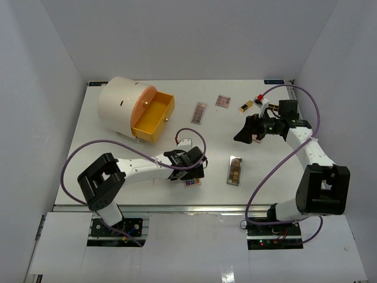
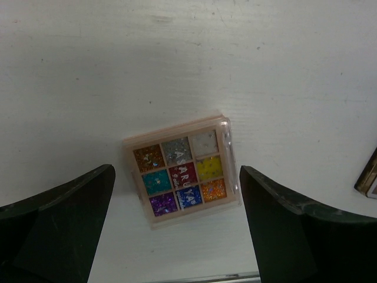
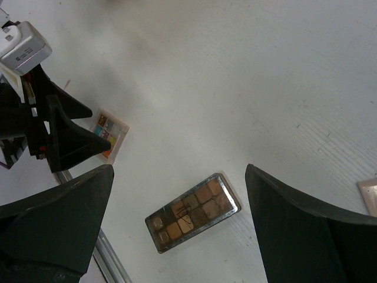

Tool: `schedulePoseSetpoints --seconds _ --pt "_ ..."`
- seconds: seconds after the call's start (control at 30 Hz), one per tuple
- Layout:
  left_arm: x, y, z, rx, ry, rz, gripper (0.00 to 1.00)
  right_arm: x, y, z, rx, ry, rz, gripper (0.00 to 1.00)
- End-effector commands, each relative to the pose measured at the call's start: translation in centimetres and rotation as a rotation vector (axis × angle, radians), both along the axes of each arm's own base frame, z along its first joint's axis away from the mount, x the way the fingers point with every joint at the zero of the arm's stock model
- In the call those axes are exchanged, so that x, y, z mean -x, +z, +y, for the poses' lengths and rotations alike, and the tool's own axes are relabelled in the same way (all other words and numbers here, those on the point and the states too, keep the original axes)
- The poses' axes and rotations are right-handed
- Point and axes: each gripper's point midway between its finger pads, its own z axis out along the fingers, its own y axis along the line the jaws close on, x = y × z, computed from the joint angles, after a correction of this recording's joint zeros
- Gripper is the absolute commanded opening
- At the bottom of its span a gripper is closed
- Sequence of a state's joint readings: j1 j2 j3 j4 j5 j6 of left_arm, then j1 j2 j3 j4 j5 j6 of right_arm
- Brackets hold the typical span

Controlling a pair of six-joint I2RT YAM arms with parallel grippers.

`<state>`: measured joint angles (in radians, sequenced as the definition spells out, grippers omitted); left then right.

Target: Organize the makeup

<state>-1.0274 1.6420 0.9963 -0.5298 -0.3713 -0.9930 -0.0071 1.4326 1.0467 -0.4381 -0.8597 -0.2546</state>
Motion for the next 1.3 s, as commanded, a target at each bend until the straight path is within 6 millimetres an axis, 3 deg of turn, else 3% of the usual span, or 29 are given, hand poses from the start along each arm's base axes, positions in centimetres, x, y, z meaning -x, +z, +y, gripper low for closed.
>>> schedulePoseSetpoints --seconds 0.0,0.33,0.5,0.73,0.87,1.0,1.13,1.27 --pt "-1.4 0.9 -1.2 0.028 0.098 -0.039 0.98 -0.3 1.6 0.2 -0.026 0.006 -0.08 0.99" --pt "-0.6 -2.0 -0.9 -0.027 0.186 0.006 0.93 0.2 1.9 0.4 -0.038 0.025 -0.094 0.99" --pt "0.3 -3.3 -0.7 -0.111 0.172 0.003 0.81 0.3 2.0 0.4 -0.043 0.029 -0.097 0.99" --pt "1.6 -4.2 0.1 -0.158 0.145 0.005 0.42 0.5 2.2 0.4 -0.048 0.033 -0.105 0.99" --pt "0.9 -2.0 -0.1 -0.186 0.085 -0.075 0.23 0.7 2.2 0.4 -0.049 0.037 -0.107 0.99" --pt "-0.8 3.0 -1.1 -0.233 -0.021 -0.264 0.13 0.7 2.2 0.4 -0.045 0.037 -0.113 0.98" --pt "-2.5 7.3 -0.1 -0.336 -0.126 -0.397 0.04 0.7 2.2 0.4 -0.041 0.038 -0.119 0.98" --pt "-4.7 11.5 1.9 -0.417 -0.103 -0.504 0.02 0.7 2.1 0.4 -0.04 0.04 -0.119 0.98"
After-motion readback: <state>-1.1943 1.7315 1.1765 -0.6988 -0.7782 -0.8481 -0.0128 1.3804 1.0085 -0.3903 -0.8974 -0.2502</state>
